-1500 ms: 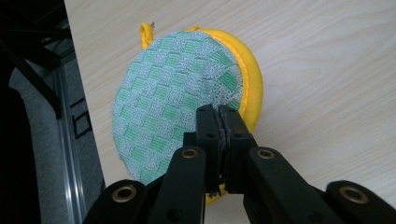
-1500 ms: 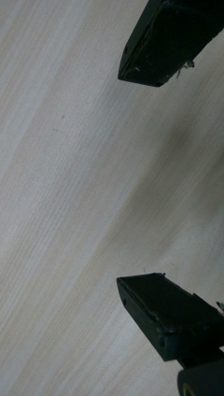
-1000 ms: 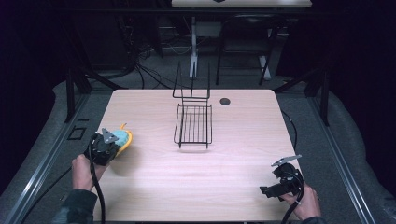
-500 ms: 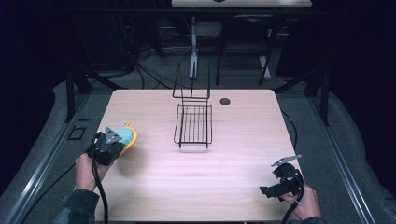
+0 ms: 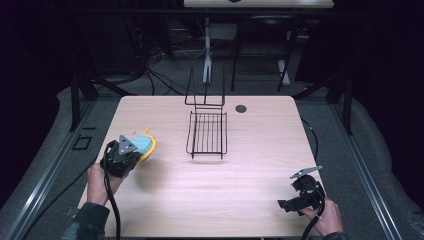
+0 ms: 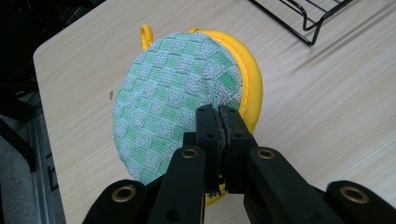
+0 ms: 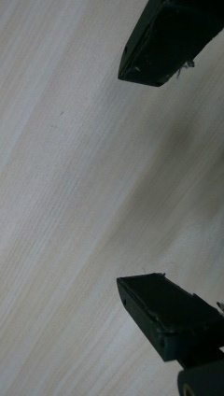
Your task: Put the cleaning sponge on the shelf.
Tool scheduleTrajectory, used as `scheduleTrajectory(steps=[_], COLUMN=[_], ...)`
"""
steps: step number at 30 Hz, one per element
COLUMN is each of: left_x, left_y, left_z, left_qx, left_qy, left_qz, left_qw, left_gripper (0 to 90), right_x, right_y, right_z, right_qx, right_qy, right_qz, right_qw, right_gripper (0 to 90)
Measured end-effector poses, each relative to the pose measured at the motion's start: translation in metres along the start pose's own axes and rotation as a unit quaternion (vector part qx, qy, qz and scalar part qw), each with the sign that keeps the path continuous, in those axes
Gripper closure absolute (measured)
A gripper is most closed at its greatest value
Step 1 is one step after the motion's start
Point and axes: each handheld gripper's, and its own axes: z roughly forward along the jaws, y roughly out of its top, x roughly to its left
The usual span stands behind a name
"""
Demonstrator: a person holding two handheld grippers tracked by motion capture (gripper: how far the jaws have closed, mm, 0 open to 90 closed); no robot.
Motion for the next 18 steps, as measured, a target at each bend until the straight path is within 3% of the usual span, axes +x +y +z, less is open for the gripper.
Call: scheduleTrajectory(steps=[18], left_x=[-0.013], left_y=[0.015], left_z=[-0.001], left_qx=[-0.016], left_qy=[-0.018], left_qz=[0.021], left_qw=[0.9995], left_gripper=[87.9], right_x=[0.0], right_y=[0.0], right_z=[0.001], right_qx=[0.006], right_qy=[-0.003], right_qz=[-0.004], right_qw=[1.0], right_gripper=[2.0])
